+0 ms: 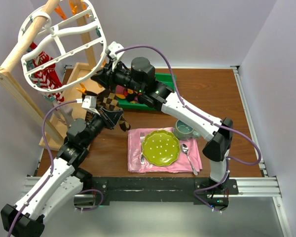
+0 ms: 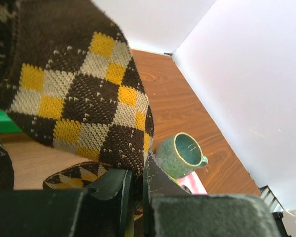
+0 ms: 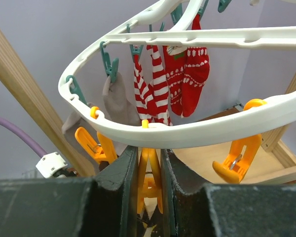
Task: Remove the socks clipped to the hanger
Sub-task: Remove the sock from the hanger, then place the sock in the bin.
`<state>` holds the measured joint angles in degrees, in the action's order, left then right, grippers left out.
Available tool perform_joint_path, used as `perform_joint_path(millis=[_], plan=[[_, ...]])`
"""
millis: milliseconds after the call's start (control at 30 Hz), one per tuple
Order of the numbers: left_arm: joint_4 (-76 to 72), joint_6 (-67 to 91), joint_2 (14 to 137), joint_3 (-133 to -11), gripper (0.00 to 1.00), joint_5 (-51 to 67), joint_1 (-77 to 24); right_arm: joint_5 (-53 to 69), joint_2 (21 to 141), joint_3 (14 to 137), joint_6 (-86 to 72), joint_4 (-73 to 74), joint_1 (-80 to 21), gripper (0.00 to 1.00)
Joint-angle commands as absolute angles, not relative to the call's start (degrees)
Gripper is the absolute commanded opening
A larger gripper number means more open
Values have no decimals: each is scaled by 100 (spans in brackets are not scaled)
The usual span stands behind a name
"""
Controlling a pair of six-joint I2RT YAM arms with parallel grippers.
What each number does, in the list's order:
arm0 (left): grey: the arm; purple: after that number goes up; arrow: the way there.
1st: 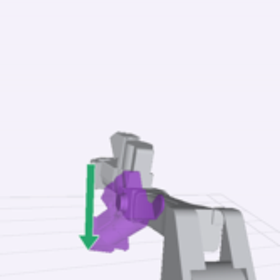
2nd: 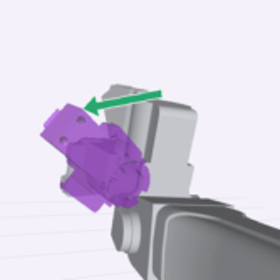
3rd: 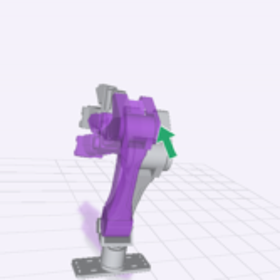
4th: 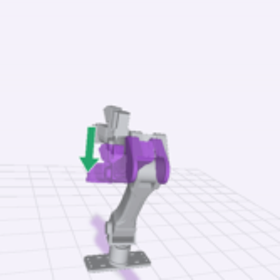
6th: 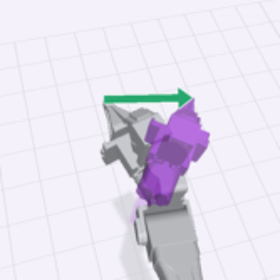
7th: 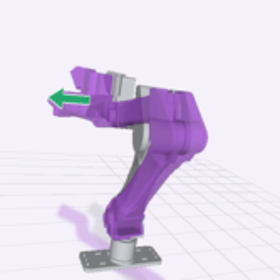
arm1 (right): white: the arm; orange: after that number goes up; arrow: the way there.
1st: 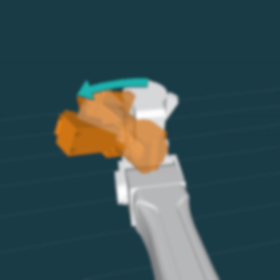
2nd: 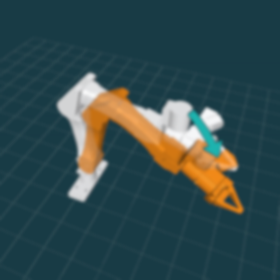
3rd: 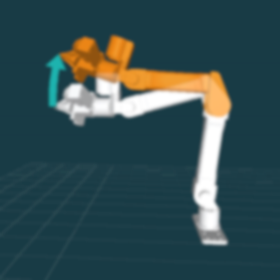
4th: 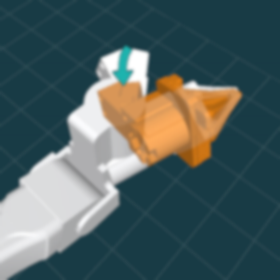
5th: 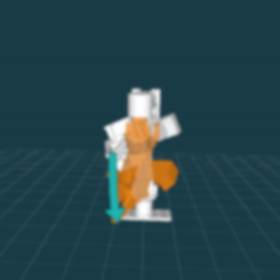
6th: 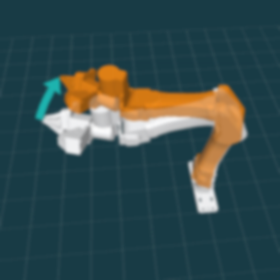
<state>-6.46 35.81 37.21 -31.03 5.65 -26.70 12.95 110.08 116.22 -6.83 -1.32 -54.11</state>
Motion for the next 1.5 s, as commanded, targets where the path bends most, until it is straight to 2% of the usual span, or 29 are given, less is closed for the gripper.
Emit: perform_joint_path(millis=[0, 67, 100, 200, 467, 733, 867, 933, 1133, 1467], plan=[[-826, 3516, 3647, -3111, 0, 686, -2681, 1222, 10696, 11602, -668, -220, -5440, 6], [-826, 3507, 3647, -3120, 0, 686, -2681, 1222, 10688, 11567, -668, -185, -5458, 18], [-817, 3498, 3647, -3120, 0, 686, -2681, 1204, 10627, 11523, -668, -185, -5449, 33], [-809, 3472, 3656, -3155, 0, 677, -2681, 1108, 10346, 11102, -668, -298, -5458, 55], [-958, 3384, 3735, -3164, 0, 1019, -2689, 406, 8975, 8899, -755, -1019, -5458, 84], [-1134, 3015, 4358, -3726, 0, 1187, -2987, -2237, 7639, 7403, -1379, -624, -5432, 92], [-1116, 2602, 5035, -4279, 0, 336, -4111, -2837, 6858, 6769, -1608, -607, -5414, 93], [-1195, 2479, 5492, -4587, 0, -165, -4515, -2996, 6637, 6514, -1670, -502, -5414, 94], [-1705, 2373, 6976, -5465, 0, -518, -4763, -3515, 5653, 5811, -1986, -308, -5397, 94], [-1530, 1768, 9585, -7863, 0, -1369, -4755, -4042, 4887, 5748, -1864, 394, -5405, 95]])
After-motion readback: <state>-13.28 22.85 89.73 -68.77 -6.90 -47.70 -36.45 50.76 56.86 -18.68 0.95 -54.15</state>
